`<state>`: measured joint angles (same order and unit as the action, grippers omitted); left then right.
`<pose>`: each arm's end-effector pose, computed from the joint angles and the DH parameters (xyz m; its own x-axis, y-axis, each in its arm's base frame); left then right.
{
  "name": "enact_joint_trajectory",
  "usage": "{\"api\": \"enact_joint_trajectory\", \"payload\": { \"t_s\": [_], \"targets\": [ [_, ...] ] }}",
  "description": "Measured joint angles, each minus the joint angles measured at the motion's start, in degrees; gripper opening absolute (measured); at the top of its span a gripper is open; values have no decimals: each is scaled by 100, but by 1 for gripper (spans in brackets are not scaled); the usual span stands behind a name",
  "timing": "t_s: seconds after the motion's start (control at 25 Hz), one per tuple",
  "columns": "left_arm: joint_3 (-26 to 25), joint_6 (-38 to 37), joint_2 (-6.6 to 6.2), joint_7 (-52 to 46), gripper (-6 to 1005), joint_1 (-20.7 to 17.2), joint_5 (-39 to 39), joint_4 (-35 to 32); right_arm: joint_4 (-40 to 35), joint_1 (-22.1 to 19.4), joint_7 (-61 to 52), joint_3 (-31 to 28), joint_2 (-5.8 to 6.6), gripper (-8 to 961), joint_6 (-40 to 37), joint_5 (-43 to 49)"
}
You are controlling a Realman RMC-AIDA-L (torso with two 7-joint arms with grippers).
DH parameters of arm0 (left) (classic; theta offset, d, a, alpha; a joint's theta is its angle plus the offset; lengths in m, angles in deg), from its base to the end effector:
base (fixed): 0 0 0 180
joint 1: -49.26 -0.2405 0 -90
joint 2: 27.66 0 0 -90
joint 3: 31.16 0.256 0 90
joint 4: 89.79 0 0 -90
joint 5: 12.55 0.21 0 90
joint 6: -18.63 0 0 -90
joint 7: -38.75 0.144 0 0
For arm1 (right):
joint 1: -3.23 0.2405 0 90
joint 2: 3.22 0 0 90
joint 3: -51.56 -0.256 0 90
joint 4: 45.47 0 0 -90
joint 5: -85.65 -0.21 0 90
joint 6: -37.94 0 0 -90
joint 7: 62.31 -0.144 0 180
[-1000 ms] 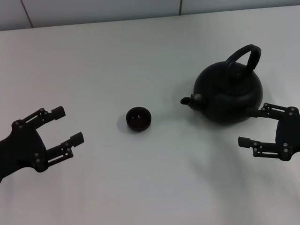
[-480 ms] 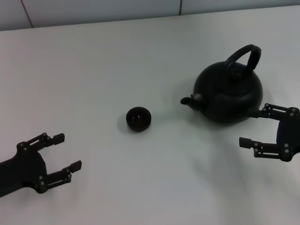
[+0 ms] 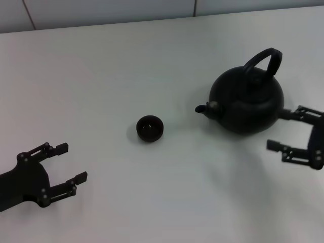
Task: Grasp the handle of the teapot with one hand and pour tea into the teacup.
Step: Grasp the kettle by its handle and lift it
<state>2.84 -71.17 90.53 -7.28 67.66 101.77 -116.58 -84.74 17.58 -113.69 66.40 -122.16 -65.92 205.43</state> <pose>-0.3346 0.2507 -0.0159 0.8652 0.1332 0.4835 0.3268 -0.8811 -0.3420 0.3482 0.2253 0.0509 0.8169 -0.1013 -0.5678 -0.4096 -0.7950 -0.4475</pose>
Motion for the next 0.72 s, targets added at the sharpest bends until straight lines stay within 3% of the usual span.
{"api": "enact_joint_trajectory", "payload": {
  "t_s": [0.16,0.28,0.44,0.72],
  "targets": [
    [-6,-9,11,-1,801,37,-12,3,430,-372,408,-175,-4,784,153,-790],
    [-8,-13,23,12,801,55,-61,22,1091,-617,893,-878,14,783,287,-1233],
    [-8,-14,23,15,801,65,-228,78,1475,-666,1299,-1409,1,783,359,-1254],
    [-7,-14,20,-2,801,68,-270,79,1505,-606,1296,-1416,9,783,513,-1260]
  ]
}}
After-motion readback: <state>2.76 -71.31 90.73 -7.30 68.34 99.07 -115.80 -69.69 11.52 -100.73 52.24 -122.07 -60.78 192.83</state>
